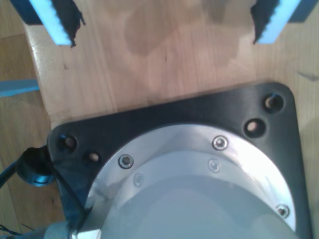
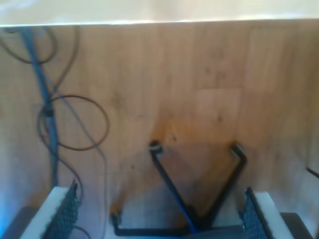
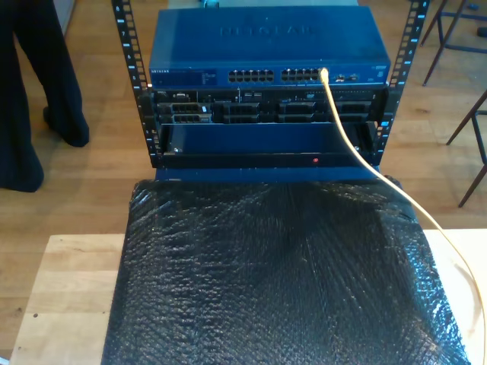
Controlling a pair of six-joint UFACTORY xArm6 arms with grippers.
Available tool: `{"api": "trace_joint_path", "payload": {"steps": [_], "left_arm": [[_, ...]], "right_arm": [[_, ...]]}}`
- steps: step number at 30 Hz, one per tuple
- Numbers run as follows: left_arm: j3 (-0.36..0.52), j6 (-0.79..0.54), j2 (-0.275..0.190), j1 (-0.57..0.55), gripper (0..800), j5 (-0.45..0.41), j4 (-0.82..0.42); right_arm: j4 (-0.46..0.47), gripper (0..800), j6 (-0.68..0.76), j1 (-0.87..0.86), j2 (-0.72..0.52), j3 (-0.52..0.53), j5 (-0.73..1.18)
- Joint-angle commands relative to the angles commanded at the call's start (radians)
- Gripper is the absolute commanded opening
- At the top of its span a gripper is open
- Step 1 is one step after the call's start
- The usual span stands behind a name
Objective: Grab the cable and plug it in
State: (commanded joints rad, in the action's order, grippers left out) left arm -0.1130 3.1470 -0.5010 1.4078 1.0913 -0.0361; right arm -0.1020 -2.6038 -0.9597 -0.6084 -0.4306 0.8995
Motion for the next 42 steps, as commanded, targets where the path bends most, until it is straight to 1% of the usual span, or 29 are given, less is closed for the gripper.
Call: {"api": "trace_joint_path", "payload": {"steps": [4, 11, 16, 20, 22, 28, 37, 42], "left_arm": [[0.0, 0.0, 0.0, 0.0, 800, 0.0, 0.0], [0.0, 0.0, -0.002, -0.002, 800, 0.0, 0.0], [0.0, 0.0, 0.0, -0.002, 800, 0.0, 0.0], [0.0, 0.0, 0.0, 0.0, 800, 0.0, 0.0], [0.0, 0.0, -0.002, -0.002, 800, 0.0, 0.0], [0.0, 0.0, 0.0, -0.002, 800, 0.0, 0.0], [0.0, 0.0, -0.002, 0.0, 800, 0.0, 0.0], [0.0, 0.0, 0.0, -0.002, 800, 0.0, 0.0]], "right_arm": [[-0.006, 781, -0.104, -0.084, -0.026, 0.038, 0.031], [-0.008, 787, -0.124, -0.097, -0.038, 0.011, 0.057], [0.008, 793, -0.16, -0.112, -0.075, -0.005, 0.169], [0.049, 793, -0.259, -0.213, -0.103, 0.011, 0.221], [0.063, 793, -0.311, -0.262, -0.112, 0.031, 0.23], [0.063, 793, -0.43, -0.367, -0.14, 0.107, 0.242], [0.064, 792, -0.471, -0.42, -0.137, 0.21, 0.245], [0.064, 788, -0.503, -0.479, -0.135, 0.27, 0.196]]}}
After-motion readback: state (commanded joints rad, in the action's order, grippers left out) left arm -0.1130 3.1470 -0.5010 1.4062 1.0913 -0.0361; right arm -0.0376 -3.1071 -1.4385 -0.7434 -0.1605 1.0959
